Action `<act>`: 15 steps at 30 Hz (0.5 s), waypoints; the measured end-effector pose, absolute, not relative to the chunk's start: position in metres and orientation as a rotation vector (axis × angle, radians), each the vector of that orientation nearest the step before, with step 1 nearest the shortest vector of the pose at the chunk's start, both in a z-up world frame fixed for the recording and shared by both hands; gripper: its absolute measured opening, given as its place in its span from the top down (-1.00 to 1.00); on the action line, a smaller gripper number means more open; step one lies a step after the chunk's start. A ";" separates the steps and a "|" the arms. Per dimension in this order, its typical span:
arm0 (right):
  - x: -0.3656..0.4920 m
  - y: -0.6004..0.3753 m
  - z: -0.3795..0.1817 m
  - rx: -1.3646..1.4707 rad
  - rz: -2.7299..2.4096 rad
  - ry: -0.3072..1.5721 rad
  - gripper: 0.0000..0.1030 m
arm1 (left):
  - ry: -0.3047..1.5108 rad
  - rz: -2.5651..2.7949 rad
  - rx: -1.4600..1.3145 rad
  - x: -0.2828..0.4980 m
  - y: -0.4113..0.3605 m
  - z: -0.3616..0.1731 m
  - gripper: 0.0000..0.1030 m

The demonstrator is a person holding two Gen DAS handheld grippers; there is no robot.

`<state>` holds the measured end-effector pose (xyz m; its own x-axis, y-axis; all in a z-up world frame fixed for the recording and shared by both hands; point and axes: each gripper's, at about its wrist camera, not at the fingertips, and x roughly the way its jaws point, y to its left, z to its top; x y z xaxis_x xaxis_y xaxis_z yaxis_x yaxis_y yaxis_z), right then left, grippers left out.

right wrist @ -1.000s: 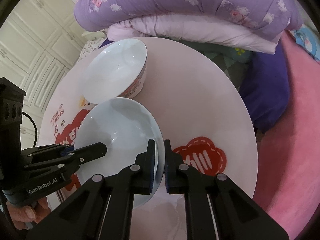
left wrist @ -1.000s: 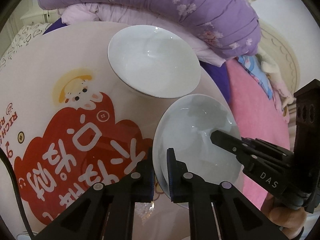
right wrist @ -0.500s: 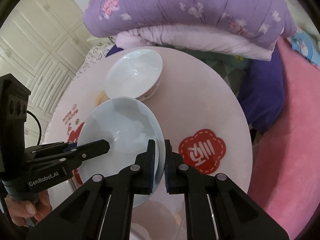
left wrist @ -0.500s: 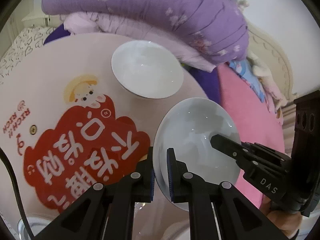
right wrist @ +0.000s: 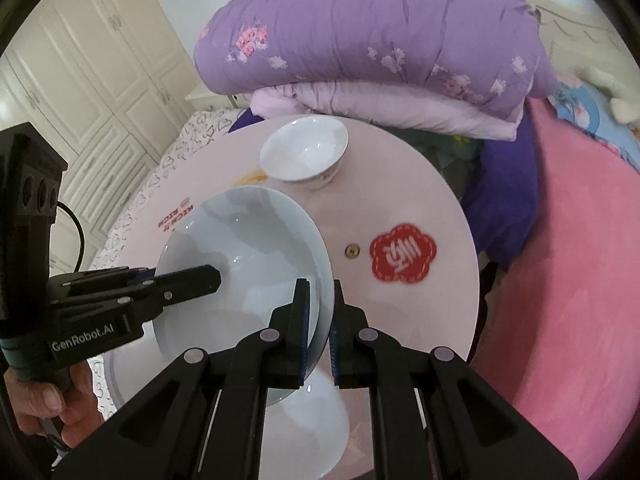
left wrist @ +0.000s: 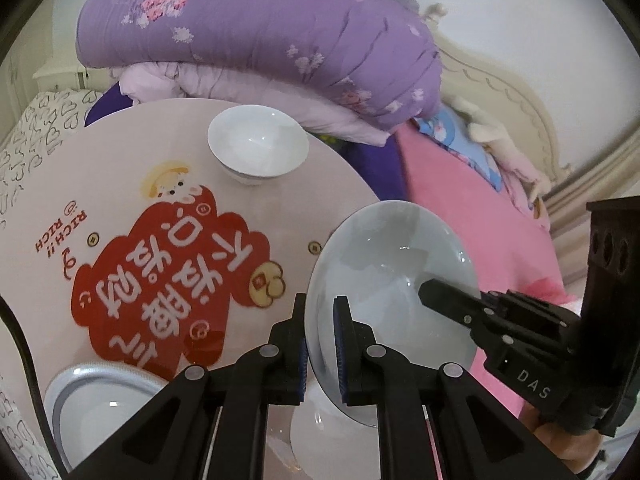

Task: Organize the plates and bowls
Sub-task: 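Carry the gripped bowl and lower it into the first white bowl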

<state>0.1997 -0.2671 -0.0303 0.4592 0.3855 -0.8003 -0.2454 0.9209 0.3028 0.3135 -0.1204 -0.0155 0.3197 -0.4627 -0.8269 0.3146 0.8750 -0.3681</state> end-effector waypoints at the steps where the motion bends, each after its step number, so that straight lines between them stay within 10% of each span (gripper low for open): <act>1: 0.195 -0.267 -0.031 0.151 0.388 1.022 0.84 | 1.138 -0.514 -0.147 0.310 -0.121 -0.016 0.87; 15: 0.156 -0.264 -0.052 0.122 0.408 1.065 0.83 | 1.178 -0.495 -0.142 0.262 -0.120 -0.028 0.87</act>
<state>0.1555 -0.2644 -0.0518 0.4182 0.3824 -0.8240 -0.2664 0.9188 0.2912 0.2619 -0.1201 -0.0275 0.2905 -0.4424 -0.8485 0.2965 0.8847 -0.3597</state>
